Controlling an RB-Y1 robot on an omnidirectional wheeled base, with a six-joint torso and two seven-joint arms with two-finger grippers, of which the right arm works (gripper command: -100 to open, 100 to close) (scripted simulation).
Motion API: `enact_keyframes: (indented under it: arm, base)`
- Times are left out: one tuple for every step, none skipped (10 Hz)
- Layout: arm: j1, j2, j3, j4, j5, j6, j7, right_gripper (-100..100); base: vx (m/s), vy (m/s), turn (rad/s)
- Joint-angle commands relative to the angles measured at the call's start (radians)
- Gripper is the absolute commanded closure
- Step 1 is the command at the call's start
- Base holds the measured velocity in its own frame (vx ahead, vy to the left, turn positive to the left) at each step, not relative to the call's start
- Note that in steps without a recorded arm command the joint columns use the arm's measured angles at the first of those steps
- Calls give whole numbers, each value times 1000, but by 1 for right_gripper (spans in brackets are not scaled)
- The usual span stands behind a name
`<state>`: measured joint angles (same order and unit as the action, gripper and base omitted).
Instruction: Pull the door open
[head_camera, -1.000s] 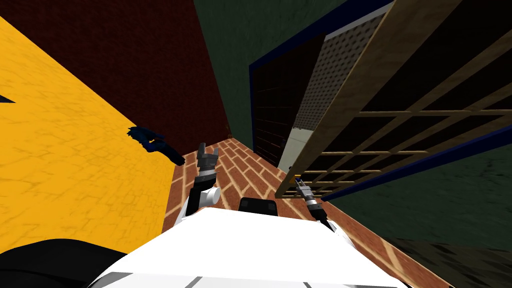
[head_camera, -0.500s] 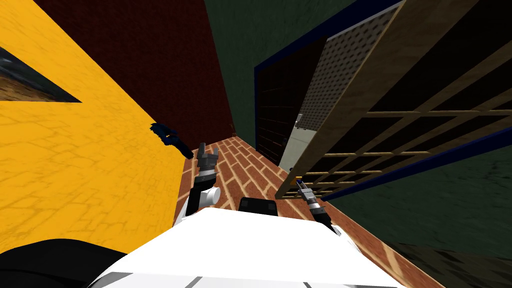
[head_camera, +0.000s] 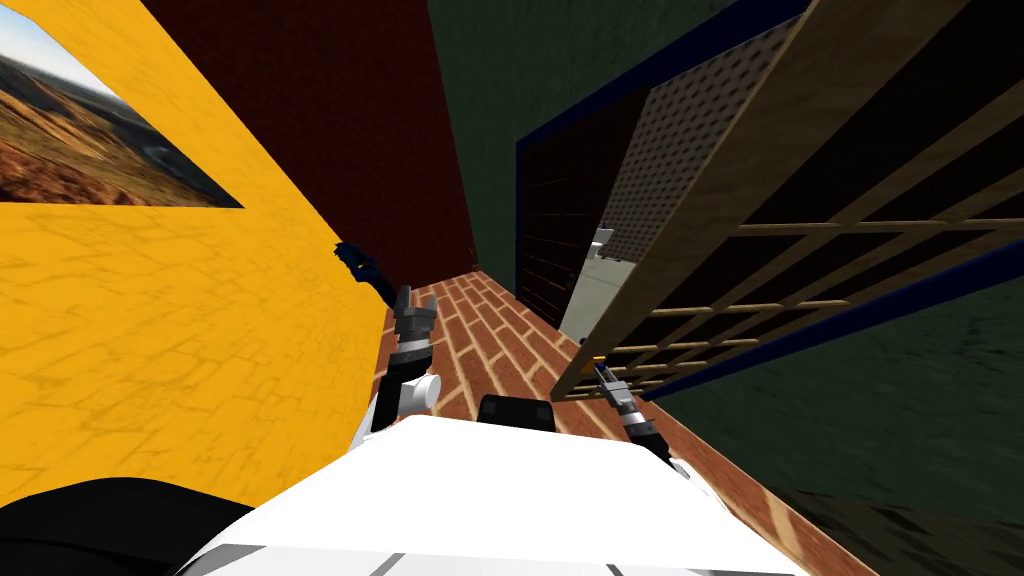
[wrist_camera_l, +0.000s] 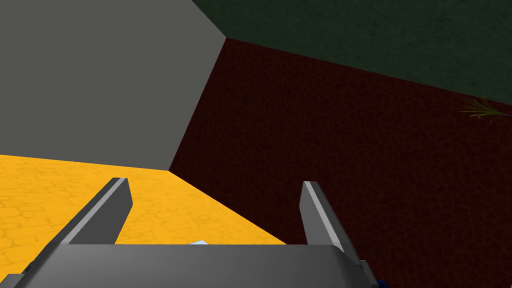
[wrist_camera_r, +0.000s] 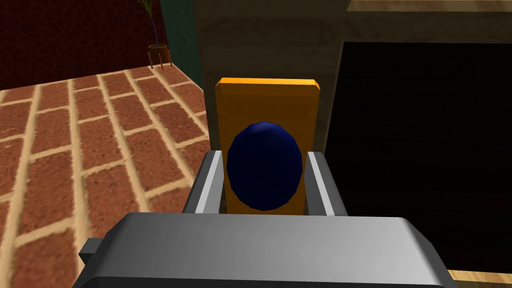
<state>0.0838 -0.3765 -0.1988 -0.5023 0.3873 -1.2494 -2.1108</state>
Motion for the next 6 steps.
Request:
enact_keyframes:
  arm:
    - [0,0,1,6,3,-9,-1,100]
    - [0,-2,-1,10,4,-15,-1,100]
    - [0,-4,-2,16,6,-22,-2,100]
    - [0,-6,-3,21,8,-29,-2,100]
    - [1,-9,-5,27,9,-36,-3,100]
    - [1,-10,-5,30,10,-40,-3,100]
  base:
    - [-208,-86,155]
    - [-174,-80,131]
    - [-174,-77,153]
    - [-184,-80,195]
    - [-189,-68,189]
    - [-169,-74,109]
